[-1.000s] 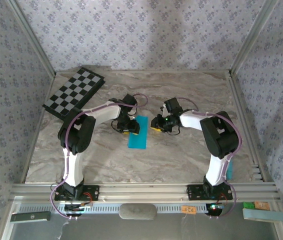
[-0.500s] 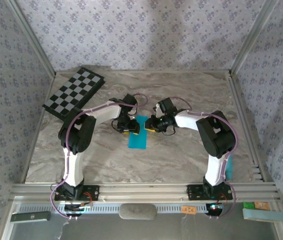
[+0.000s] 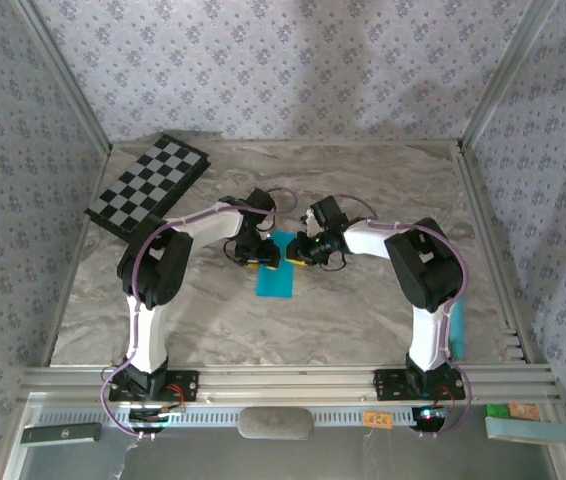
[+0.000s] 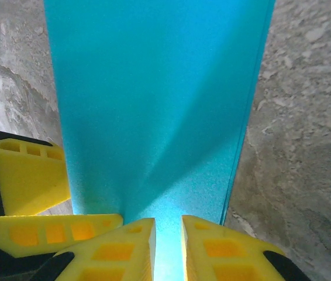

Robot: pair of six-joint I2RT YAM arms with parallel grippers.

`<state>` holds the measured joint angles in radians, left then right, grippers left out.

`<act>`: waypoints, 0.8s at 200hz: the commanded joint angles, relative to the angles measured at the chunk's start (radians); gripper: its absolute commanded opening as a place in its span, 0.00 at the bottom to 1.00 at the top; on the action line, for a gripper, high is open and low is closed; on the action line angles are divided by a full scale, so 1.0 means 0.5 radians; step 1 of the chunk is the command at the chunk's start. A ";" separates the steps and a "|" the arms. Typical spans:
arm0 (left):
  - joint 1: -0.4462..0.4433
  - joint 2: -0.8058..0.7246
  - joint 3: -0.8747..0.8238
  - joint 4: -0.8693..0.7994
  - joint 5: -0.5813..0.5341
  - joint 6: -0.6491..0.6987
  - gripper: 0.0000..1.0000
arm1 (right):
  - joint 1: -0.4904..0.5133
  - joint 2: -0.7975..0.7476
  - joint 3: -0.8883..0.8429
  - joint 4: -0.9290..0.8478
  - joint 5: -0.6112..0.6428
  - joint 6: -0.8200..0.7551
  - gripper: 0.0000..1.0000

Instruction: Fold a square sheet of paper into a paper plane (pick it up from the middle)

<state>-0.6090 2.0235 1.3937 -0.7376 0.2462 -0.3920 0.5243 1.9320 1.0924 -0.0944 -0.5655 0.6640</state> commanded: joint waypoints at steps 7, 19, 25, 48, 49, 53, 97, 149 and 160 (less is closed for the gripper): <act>-0.070 0.271 -0.140 -0.037 0.047 0.053 0.51 | 0.018 0.037 0.061 -0.055 -0.029 -0.036 0.20; -0.070 0.276 -0.137 -0.037 0.046 0.057 0.51 | 0.018 0.043 0.061 -0.064 -0.029 -0.036 0.20; -0.070 0.279 -0.137 -0.040 0.045 0.057 0.51 | 0.018 0.046 0.061 -0.073 -0.027 -0.040 0.20; -0.070 0.282 -0.137 -0.040 0.039 0.058 0.51 | 0.017 0.070 0.061 -0.131 0.011 -0.054 0.19; -0.070 0.280 -0.137 -0.040 0.038 0.059 0.51 | 0.016 0.071 0.061 -0.134 0.013 -0.054 0.19; -0.070 0.279 -0.133 -0.040 0.035 0.060 0.51 | 0.019 0.074 0.061 -0.147 0.019 -0.054 0.19; -0.068 0.230 -0.090 -0.071 -0.003 0.027 0.51 | 0.016 0.163 0.075 -0.393 0.187 -0.138 0.16; -0.002 -0.148 0.007 -0.089 -0.181 -0.175 0.55 | 0.018 0.294 0.183 -0.682 0.387 -0.274 0.13; 0.020 -0.256 -0.011 -0.067 -0.262 -0.241 0.56 | 0.019 0.316 0.257 -0.731 0.432 -0.320 0.13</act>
<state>-0.6170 1.9965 1.4063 -0.7517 0.2153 -0.4347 0.5262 1.9984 1.2030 -0.2836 -0.5274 0.5762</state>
